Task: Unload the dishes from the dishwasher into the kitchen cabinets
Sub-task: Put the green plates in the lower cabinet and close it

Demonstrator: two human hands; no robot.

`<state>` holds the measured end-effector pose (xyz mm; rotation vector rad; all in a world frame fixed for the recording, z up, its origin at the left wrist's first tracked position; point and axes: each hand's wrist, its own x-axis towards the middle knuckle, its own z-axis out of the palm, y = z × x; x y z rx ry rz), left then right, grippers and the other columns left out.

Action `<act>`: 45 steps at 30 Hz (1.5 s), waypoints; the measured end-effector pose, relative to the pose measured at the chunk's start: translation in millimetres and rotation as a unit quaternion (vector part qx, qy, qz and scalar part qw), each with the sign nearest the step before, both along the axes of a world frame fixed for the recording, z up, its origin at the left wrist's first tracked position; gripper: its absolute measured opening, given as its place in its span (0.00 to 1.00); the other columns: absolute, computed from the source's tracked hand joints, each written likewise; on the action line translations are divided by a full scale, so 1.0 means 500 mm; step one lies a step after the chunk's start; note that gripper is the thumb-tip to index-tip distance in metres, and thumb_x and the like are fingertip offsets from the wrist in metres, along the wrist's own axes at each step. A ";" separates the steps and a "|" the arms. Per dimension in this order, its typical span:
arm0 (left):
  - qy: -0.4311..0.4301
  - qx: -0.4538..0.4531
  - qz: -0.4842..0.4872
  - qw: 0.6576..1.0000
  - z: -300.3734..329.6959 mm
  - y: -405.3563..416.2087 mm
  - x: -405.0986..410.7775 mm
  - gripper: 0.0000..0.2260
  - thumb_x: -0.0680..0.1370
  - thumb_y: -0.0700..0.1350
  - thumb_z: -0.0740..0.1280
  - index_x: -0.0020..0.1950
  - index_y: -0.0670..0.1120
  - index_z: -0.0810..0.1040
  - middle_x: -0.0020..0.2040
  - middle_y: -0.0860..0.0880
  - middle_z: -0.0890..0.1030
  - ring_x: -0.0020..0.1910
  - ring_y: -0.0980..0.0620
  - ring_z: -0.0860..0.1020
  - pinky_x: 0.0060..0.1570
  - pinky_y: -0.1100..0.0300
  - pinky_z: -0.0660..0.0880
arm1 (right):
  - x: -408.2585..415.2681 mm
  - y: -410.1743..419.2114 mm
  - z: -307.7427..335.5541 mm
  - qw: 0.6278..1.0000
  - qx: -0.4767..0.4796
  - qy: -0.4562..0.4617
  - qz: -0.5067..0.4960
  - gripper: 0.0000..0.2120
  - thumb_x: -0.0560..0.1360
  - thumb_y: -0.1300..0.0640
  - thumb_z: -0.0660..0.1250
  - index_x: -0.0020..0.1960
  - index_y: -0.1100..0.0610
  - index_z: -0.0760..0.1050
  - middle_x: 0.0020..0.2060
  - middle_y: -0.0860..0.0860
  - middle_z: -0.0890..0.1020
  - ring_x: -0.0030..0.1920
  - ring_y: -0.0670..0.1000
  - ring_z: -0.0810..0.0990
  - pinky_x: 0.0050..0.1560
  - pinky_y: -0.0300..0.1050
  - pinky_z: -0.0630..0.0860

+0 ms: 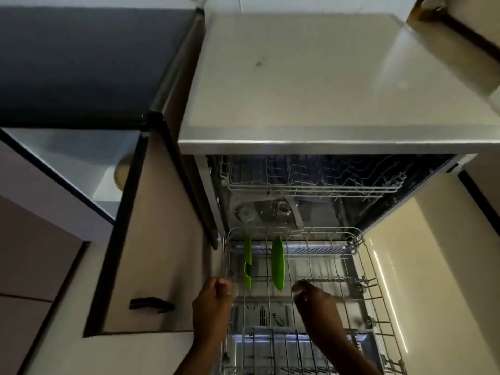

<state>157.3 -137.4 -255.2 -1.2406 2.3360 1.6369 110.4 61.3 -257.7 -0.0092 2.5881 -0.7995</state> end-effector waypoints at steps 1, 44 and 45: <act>-0.002 0.005 0.010 1.000 -0.028 -0.001 0.001 0.11 0.80 0.50 0.60 0.42 0.49 0.78 0.39 0.47 0.82 0.40 0.46 0.81 0.44 0.52 0.77 | -0.025 -0.022 -0.028 1.000 0.007 0.006 0.026 0.10 0.80 0.61 0.59 0.57 0.53 0.76 0.44 0.49 0.83 0.35 0.42 0.79 0.33 0.32 0.75; 0.156 -0.007 0.106 0.982 -0.066 0.009 -0.088 0.19 0.76 0.65 0.58 0.46 0.53 0.81 0.38 0.52 0.83 0.38 0.61 0.79 0.41 0.59 0.74 | -0.351 -0.137 0.008 0.869 -0.327 0.253 0.271 0.09 0.77 0.51 0.66 0.51 0.53 0.82 0.46 0.49 0.84 0.48 0.47 0.81 0.48 0.40 0.77; 0.144 0.001 0.150 0.978 -0.077 0.008 -0.081 0.21 0.74 0.65 0.57 0.46 0.52 0.81 0.39 0.53 0.83 0.41 0.60 0.80 0.42 0.57 0.75 | -0.361 -0.115 -0.014 0.905 -0.340 0.216 0.137 0.08 0.78 0.51 0.64 0.52 0.52 0.80 0.46 0.49 0.84 0.46 0.47 0.82 0.46 0.41 0.78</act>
